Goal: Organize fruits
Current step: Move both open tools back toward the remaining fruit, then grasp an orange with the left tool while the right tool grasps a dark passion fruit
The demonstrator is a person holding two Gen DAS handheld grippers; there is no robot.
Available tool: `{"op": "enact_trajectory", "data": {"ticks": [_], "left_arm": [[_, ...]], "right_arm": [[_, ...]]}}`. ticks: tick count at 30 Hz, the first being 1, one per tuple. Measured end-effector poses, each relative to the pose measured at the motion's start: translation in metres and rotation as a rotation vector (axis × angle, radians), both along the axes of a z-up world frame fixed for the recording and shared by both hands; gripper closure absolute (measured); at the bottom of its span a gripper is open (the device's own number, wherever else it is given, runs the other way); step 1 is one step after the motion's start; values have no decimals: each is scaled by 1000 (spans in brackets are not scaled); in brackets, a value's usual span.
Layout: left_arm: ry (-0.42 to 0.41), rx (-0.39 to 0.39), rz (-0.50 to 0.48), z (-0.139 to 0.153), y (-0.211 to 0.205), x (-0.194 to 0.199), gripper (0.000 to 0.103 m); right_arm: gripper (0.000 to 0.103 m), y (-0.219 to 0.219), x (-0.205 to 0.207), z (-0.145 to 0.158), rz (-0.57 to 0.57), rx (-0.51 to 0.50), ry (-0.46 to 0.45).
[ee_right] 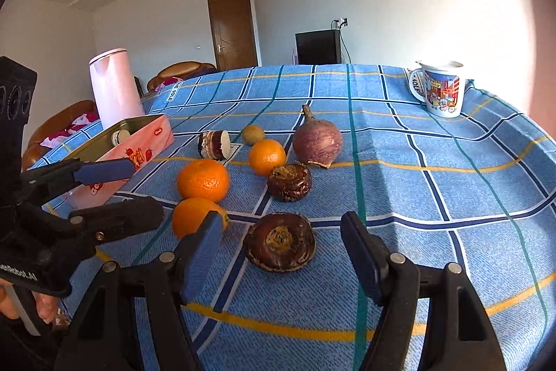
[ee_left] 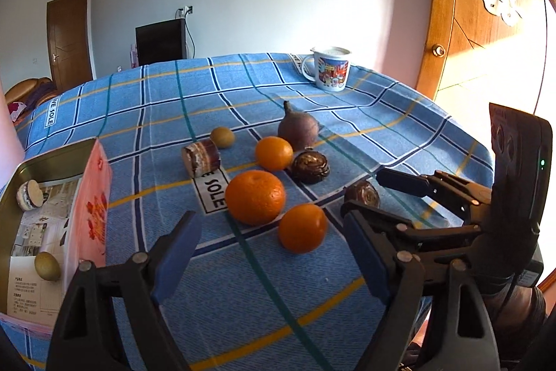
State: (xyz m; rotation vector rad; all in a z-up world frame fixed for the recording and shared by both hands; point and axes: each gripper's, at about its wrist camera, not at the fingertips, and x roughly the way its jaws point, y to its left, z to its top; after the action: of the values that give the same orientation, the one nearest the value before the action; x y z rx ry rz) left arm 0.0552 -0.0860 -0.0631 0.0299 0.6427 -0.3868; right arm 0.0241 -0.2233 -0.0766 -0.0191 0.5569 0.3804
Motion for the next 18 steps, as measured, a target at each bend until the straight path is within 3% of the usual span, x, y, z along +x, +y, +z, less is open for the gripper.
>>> {"op": "enact_trajectory", "data": {"ticks": [8,15,18], "left_arm": [[68,13,-62,-12,-23,7,36],[97,10,-91,-14,-33,13,40],[103,14,-95,-15,-37,16,48]], "right_arm": [[57,-5,7,-12,24,23,54],[57,-15,4,-11,-1,32,41],[57,-20,4,-12,-12,42,41]]}}
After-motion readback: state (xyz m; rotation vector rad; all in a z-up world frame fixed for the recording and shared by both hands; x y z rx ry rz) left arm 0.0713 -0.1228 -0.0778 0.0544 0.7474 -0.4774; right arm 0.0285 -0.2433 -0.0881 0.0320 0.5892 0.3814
